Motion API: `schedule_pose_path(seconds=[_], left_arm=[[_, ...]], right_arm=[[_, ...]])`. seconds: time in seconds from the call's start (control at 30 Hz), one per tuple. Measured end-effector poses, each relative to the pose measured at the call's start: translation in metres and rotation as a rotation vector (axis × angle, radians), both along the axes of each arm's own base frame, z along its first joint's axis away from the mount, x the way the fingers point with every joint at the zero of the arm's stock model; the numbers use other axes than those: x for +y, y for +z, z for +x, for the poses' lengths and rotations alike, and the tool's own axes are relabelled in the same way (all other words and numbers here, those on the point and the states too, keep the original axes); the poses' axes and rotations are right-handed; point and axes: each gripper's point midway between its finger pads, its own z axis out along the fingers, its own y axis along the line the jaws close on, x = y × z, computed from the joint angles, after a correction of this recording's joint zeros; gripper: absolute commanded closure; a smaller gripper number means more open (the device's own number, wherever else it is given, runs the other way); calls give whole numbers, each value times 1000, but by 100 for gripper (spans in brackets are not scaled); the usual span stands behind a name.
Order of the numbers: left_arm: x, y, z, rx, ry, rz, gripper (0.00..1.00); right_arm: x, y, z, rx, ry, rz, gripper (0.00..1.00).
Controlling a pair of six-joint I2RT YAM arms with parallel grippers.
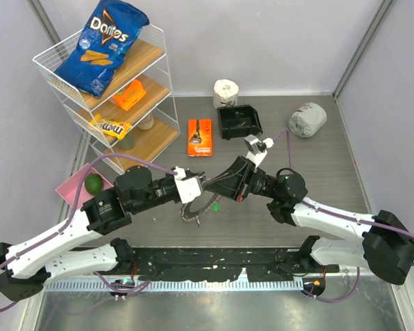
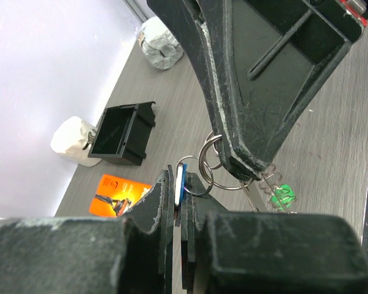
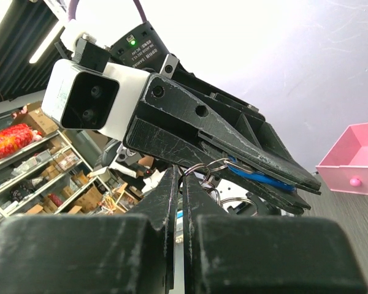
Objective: Remove the keys from the keyring
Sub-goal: Remove the key from the keyring.
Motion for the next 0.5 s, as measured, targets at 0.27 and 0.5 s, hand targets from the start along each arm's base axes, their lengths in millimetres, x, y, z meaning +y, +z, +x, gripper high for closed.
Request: schedule_pose_path(seconds=[0.27, 0.5], left_arm=[[-5, 6, 6, 1, 8, -55, 100], [-14, 14, 12, 4, -7, -108, 100]], right_arm=[[-2, 5, 4, 19, -15, 51, 95], [-3, 4, 8, 49, -28, 58, 95]])
